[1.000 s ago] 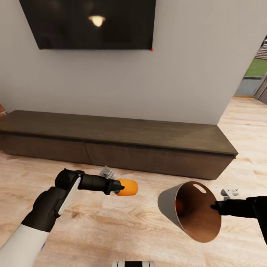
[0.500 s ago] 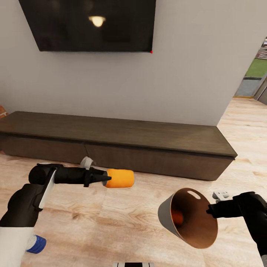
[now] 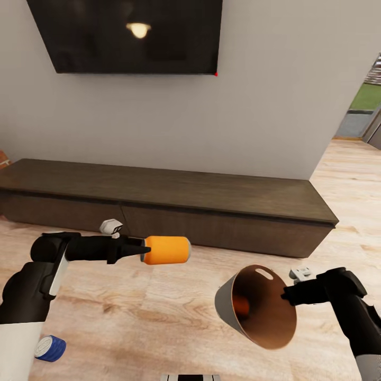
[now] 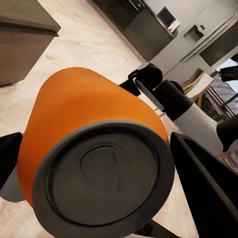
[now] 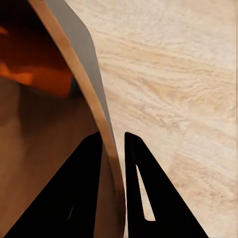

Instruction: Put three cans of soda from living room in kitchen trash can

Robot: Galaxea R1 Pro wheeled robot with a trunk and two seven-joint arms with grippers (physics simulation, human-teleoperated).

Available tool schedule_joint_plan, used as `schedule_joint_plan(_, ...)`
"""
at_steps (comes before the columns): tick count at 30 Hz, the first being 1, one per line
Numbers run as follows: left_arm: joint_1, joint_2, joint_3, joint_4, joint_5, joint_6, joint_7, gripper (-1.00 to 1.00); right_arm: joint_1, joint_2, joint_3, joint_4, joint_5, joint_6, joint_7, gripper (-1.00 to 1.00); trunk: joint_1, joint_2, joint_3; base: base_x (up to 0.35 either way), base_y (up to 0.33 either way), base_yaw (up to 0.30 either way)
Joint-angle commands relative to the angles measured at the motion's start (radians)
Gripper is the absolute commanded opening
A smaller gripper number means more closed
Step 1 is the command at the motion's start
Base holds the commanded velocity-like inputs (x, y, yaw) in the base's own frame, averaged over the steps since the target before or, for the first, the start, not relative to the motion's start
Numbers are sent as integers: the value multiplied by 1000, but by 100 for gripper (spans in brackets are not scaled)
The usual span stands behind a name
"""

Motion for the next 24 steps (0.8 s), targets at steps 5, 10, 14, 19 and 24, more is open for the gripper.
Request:
schedule_joint_plan(5,0,-4,-3,0,-2,2,0,-100,-22,2,3,0,-15,11,4,-100,0,0,0,0,0,0)
schedule_joint_plan(10,0,-8,-5,1,-8,2,0,-100,-30,14,4,0,-15,11,4,-100,0,0,0,0,0,0)
schedule_joint_plan(14,0,-23,-7,0,-11,1,0,-100,-31,19,10,0,-15,11,5,-100,0,0,0,0,0,0)
schedule_joint_plan(19,0,-48,-8,0,-12,1,0,-100,-30,19,25,7,-15,11,4,-100,0,0,0,0,0,0)
schedule_joint_plan(24,0,-59,-9,0,-12,1,0,-100,-30,19,26,11,-15,11,4,-100,0,0,0,0,0,0)
